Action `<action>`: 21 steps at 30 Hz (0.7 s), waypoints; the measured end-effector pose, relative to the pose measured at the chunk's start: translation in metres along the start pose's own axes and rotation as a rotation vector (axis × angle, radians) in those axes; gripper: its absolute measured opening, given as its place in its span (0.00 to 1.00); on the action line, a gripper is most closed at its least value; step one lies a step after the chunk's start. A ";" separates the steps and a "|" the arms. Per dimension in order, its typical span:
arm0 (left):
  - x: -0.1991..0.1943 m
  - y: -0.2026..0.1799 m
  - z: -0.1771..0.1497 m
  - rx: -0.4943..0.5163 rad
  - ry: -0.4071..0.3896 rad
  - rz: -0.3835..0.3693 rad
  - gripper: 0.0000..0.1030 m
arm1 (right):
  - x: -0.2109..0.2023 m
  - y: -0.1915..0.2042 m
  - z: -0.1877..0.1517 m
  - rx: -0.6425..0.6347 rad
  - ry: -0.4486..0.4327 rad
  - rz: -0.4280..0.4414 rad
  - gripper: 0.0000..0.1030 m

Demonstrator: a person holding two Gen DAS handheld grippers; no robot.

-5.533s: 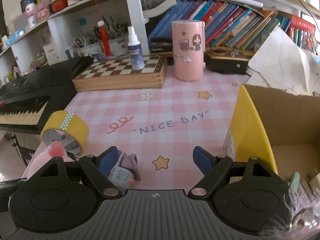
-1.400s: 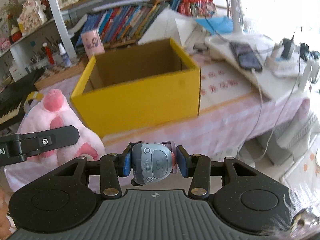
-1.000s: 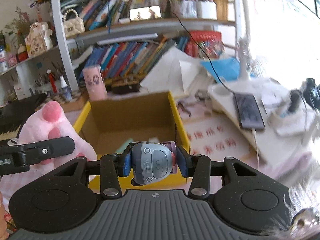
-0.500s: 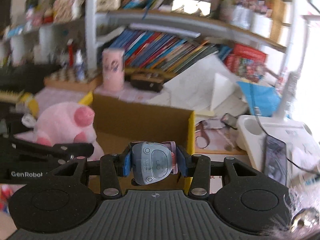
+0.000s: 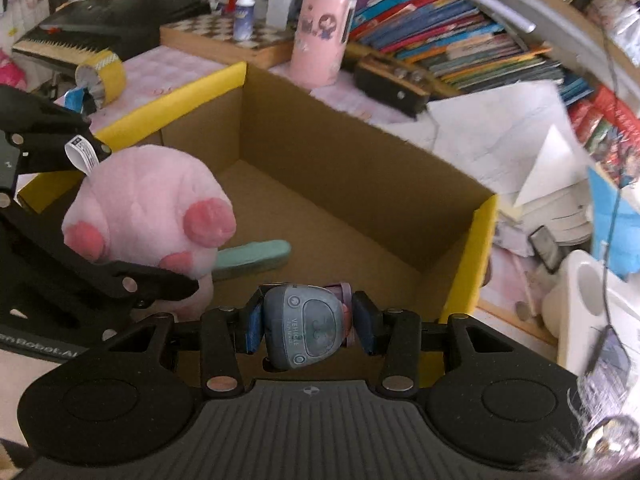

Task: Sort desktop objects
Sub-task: 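Open the left tool to drop the plush while the right tool drops the car into the box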

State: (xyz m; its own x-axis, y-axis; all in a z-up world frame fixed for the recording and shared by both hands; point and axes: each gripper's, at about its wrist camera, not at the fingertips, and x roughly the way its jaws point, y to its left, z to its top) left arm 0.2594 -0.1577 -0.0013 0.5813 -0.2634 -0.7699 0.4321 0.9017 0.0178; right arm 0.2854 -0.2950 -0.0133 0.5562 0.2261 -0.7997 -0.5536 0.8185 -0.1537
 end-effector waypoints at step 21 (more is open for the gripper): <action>-0.056 -0.005 -0.013 -0.156 -0.221 0.025 0.77 | -0.063 -0.017 -0.018 0.343 -0.231 -0.074 0.54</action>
State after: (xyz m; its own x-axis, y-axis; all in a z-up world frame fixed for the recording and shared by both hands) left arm 0.2161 -0.1433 0.0331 0.7346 -0.2933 -0.6119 0.3140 0.9463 -0.0766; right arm 0.2483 -0.3330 0.0291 0.7328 0.2403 -0.6366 -0.2901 0.9566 0.0272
